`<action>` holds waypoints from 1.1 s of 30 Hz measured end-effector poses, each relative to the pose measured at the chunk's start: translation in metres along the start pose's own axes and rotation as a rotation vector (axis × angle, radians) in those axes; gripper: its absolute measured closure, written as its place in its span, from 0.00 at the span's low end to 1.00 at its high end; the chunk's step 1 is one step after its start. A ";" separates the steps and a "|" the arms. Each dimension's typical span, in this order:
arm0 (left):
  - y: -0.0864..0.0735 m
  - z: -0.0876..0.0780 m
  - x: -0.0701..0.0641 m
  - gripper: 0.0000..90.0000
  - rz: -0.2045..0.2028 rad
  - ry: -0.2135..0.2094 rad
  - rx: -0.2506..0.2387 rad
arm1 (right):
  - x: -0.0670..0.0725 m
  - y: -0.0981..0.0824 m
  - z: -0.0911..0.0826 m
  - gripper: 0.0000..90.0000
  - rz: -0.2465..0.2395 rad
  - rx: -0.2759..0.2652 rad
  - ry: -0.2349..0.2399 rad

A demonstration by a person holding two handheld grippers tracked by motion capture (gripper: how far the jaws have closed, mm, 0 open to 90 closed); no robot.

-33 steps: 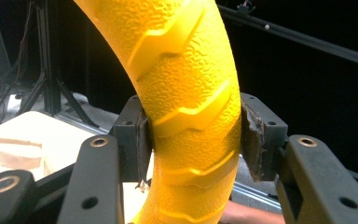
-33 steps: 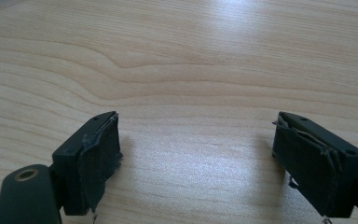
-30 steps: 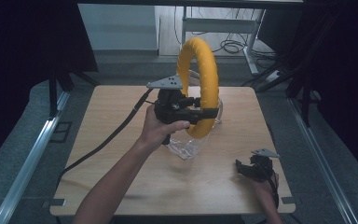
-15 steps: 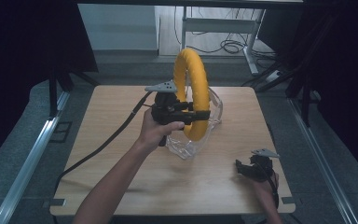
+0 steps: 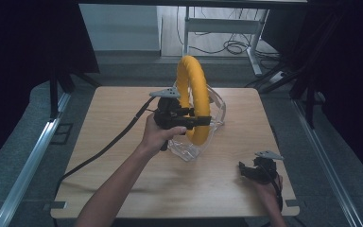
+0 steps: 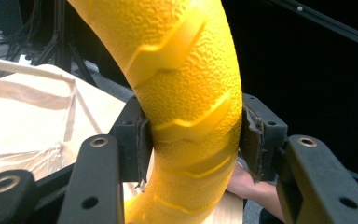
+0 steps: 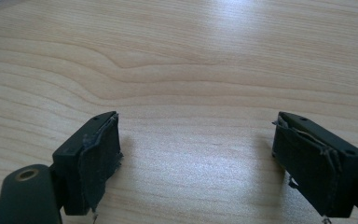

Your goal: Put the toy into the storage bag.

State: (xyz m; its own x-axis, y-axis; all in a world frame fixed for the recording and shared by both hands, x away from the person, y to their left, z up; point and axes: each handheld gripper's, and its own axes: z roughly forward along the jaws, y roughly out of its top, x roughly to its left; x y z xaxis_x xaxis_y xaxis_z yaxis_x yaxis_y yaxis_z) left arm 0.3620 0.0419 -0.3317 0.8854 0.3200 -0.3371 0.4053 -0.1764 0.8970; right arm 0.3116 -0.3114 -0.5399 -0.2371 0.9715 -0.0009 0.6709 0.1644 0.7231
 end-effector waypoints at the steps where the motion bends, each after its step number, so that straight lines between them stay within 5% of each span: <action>1: -0.001 0.000 0.000 0.55 0.001 0.006 0.003 | 0.000 0.000 0.000 0.17 0.000 0.000 0.000; 11: -0.007 0.005 0.001 0.55 0.004 0.017 0.038 | 0.000 0.000 0.000 0.17 0.000 0.002 0.000; 16: -0.012 0.001 0.007 0.55 -0.027 0.010 0.032 | 0.000 0.000 0.000 0.17 -0.001 0.000 -0.001; 29: -0.024 -0.007 0.013 0.55 -0.026 0.078 0.068 | 0.000 0.000 0.000 0.17 0.002 -0.001 -0.001; 33: -0.032 -0.006 0.021 0.55 -0.069 0.082 0.075 | 0.000 0.000 0.000 0.17 0.002 0.000 -0.002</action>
State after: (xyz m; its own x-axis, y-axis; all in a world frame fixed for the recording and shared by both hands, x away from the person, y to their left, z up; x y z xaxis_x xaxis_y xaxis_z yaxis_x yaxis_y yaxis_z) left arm 0.3664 0.0597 -0.3654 0.8343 0.4085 -0.3702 0.4834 -0.2193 0.8475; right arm 0.3116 -0.3112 -0.5399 -0.2347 0.9721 -0.0008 0.6709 0.1626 0.7235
